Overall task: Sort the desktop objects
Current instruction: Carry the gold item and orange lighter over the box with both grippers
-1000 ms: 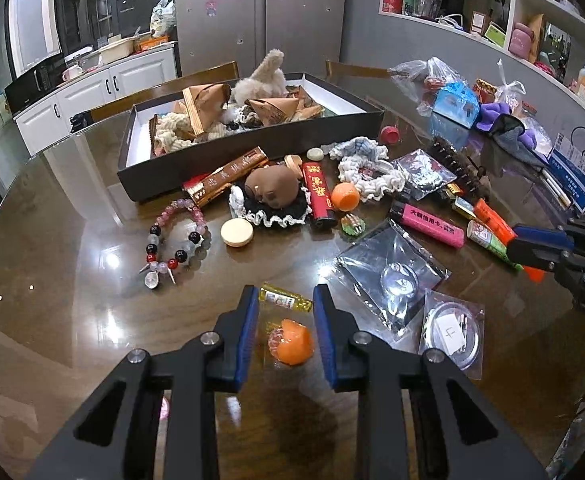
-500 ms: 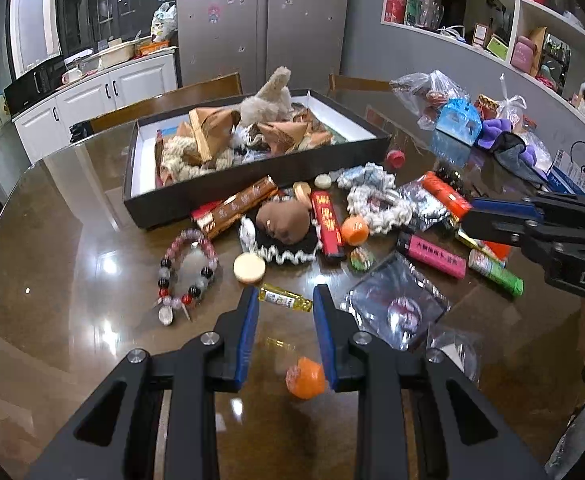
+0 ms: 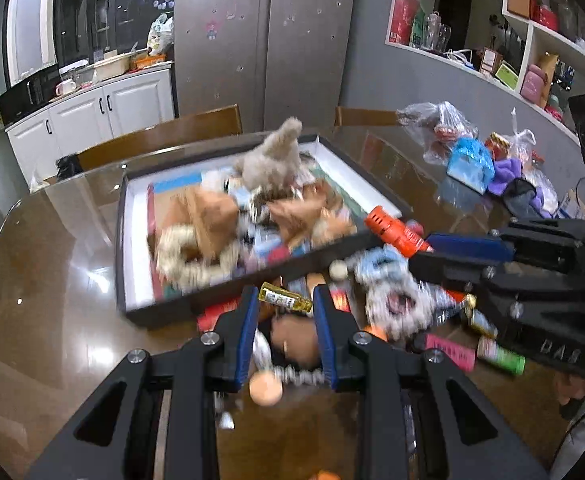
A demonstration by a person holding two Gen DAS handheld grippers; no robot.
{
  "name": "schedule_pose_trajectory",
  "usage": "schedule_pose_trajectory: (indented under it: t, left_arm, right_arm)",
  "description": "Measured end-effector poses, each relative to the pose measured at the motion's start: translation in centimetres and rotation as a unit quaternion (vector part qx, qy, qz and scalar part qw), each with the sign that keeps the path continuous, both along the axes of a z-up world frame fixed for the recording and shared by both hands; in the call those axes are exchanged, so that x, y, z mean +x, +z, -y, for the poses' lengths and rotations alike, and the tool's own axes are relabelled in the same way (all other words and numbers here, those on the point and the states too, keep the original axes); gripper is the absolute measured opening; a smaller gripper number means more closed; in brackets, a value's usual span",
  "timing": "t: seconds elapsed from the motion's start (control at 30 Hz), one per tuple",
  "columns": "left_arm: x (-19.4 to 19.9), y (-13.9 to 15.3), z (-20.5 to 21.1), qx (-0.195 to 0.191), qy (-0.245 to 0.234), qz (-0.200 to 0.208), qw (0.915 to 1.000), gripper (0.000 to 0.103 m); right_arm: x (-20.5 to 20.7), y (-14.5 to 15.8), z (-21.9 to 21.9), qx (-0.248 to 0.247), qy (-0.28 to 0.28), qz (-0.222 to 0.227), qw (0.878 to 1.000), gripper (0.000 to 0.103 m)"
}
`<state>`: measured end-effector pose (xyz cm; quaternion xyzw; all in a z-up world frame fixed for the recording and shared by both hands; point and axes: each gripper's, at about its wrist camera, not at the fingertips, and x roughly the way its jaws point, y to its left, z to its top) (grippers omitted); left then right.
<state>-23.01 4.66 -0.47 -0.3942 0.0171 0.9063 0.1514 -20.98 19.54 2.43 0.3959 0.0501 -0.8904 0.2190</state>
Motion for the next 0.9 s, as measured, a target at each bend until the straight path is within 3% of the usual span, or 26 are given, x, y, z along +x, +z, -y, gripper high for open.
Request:
schedule_pose_trajectory:
  t: [0.4, 0.6, 0.9]
  left_arm:
    - [-9.1, -0.5, -0.3, 0.014, 0.012, 0.006, 0.9998, 0.029]
    - [-10.6, -1.0, -1.1, 0.006, 0.003, 0.007, 1.0000, 0.029]
    - [-10.5, -1.2, -1.0, 0.004, 0.000, 0.006, 1.0000, 0.029]
  right_arm:
    - [-8.1, -0.1, 1.2, 0.012, -0.006, 0.003, 1.000, 0.020]
    - [-10.5, -1.2, 1.5, 0.011, -0.001, 0.011, 1.000, 0.020]
    - [-10.6, -1.5, 1.8, 0.014, 0.001, 0.013, 1.000, 0.020]
